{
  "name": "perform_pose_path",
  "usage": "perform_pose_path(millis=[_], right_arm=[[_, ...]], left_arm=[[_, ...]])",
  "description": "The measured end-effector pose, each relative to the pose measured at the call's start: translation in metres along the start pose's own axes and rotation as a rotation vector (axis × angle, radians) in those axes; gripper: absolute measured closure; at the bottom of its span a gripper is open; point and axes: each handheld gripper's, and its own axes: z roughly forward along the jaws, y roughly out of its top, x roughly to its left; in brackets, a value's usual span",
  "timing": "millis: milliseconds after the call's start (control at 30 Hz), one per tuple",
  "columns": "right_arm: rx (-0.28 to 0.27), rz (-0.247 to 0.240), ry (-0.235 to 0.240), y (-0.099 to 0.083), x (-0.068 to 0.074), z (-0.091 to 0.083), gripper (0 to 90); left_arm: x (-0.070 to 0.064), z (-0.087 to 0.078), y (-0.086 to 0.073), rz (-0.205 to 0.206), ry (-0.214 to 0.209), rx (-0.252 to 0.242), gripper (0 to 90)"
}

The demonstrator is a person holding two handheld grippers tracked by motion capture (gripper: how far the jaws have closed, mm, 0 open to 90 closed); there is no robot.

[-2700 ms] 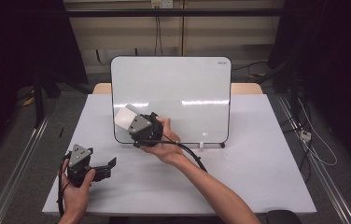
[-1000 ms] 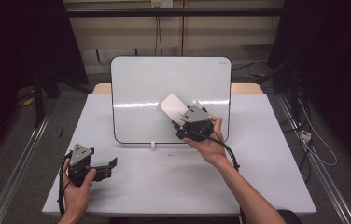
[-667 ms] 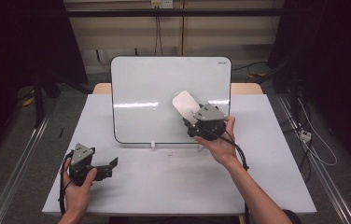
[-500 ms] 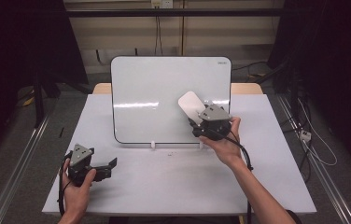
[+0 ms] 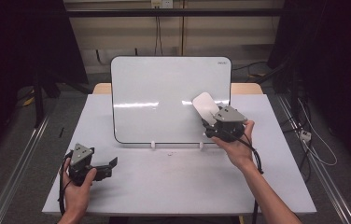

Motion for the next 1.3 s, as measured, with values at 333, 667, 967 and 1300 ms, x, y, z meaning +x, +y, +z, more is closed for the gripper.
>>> perform_pose_path(millis=[333, 667, 967, 1300], right_arm=[[0.019, 0.015, -0.018, -0.018, 0.001, -0.007, 31.7], [0.041, 0.007, -0.015, -0.029, 0.005, -0.008, 31.7], [0.061, -0.005, -0.018, -0.035, 0.009, -0.001, 31.7], [0.073, -0.024, -0.024, -0.039, 0.011, 0.005, 31.7]], left_arm=[[-0.001, -0.001, 0.0, -0.003, 0.0, 0.006, 5.1], [-0.001, -0.001, 0.0, -0.004, 0.003, 0.006, 5.0], [-0.001, -0.002, -0.001, -0.003, 0.004, 0.005, 5.0], [0.0, -0.001, -0.001, -0.008, 0.001, 0.01, 5.0]])
